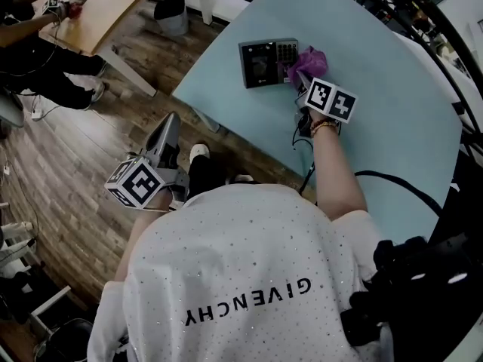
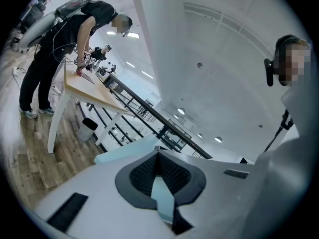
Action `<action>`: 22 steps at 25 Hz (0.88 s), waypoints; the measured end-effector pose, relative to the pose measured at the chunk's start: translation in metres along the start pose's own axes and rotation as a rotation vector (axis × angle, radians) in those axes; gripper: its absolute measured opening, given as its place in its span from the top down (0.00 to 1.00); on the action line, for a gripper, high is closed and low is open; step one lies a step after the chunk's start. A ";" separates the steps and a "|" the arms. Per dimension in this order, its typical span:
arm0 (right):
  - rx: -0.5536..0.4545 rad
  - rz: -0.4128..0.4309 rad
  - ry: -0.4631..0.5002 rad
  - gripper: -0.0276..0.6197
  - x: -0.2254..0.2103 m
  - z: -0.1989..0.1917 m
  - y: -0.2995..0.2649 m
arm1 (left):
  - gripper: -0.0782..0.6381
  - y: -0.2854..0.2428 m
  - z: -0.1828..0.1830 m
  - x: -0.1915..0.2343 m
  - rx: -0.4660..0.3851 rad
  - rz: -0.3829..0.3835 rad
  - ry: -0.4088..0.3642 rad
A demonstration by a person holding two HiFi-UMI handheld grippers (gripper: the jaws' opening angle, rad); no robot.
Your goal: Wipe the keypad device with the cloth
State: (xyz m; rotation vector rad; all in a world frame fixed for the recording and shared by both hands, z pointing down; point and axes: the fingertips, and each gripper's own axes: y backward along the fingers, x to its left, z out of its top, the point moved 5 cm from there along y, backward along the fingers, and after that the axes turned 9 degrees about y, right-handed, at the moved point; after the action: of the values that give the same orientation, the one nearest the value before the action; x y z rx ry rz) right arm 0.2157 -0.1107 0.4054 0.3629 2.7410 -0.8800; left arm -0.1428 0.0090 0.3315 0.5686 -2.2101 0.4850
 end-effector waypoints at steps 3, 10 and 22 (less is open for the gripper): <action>0.073 -0.024 0.018 0.90 -0.002 -0.020 0.001 | 0.89 -0.003 -0.003 -0.003 0.002 -0.024 0.007; -0.140 0.013 0.072 0.90 0.025 0.011 0.061 | 0.89 -0.018 0.014 -0.011 0.053 -0.123 -0.093; -0.642 -0.248 0.192 0.90 0.144 0.044 0.209 | 0.89 -0.012 0.083 -0.040 0.198 -0.465 -0.217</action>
State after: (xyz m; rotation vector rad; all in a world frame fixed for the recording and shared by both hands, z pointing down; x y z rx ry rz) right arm 0.1504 0.0512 0.2159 -0.0217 3.0888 0.0302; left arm -0.1625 -0.0337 0.2509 1.2547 -2.1434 0.4097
